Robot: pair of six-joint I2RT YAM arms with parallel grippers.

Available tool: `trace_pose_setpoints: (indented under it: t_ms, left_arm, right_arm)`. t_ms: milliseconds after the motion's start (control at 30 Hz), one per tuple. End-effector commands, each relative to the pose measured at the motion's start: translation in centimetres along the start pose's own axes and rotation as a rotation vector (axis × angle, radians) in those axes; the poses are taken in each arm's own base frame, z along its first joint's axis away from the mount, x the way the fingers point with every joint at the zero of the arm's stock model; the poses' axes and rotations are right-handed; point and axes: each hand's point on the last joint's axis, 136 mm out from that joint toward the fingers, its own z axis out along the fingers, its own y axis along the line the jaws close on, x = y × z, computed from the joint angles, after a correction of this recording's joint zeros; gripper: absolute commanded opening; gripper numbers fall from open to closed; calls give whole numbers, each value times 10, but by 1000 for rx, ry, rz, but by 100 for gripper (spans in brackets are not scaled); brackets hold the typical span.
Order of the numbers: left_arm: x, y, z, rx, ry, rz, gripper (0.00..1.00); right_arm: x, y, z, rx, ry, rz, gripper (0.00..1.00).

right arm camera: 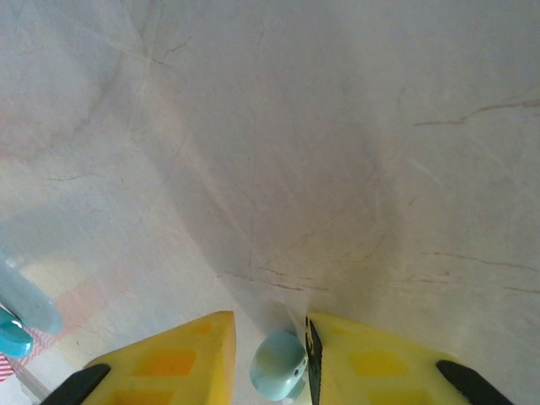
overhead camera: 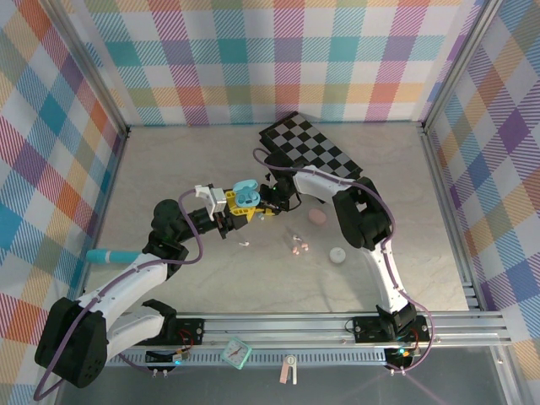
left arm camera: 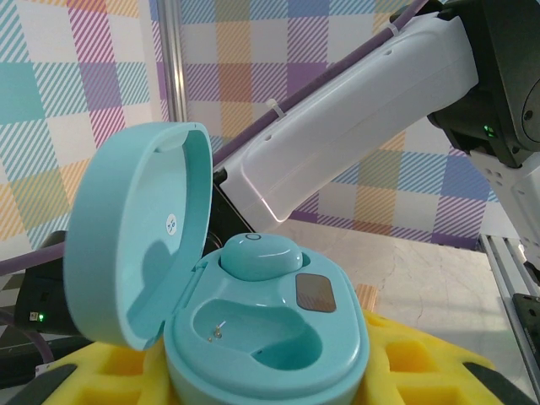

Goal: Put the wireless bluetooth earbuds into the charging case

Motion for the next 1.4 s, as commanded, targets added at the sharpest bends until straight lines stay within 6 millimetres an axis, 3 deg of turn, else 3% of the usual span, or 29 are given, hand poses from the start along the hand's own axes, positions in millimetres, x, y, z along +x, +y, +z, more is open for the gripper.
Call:
trace_pose_setpoints:
  t_ms: [0,433,633,1033,1367]
  left_arm:
    - [-10,-2,-1,19,-41,43,34]
    - [-7,0,-1,13,-41,37,35]
    - [-6,1,-2,10,-41,34,35]
    - [-9,0,-4,9,-55,38,35]
    - [-8,0,-5,10,-55,38,35]
  right_arm:
    - [12,-8,7,43,46,-6,29]
    - [17,-7,6,65,48,-23,22]
    - [19,-4,0,86,41,-60,30]
    - [29,-4,2,130,61,-103,31]
    - [33,-8,10,144,80,-100,20]
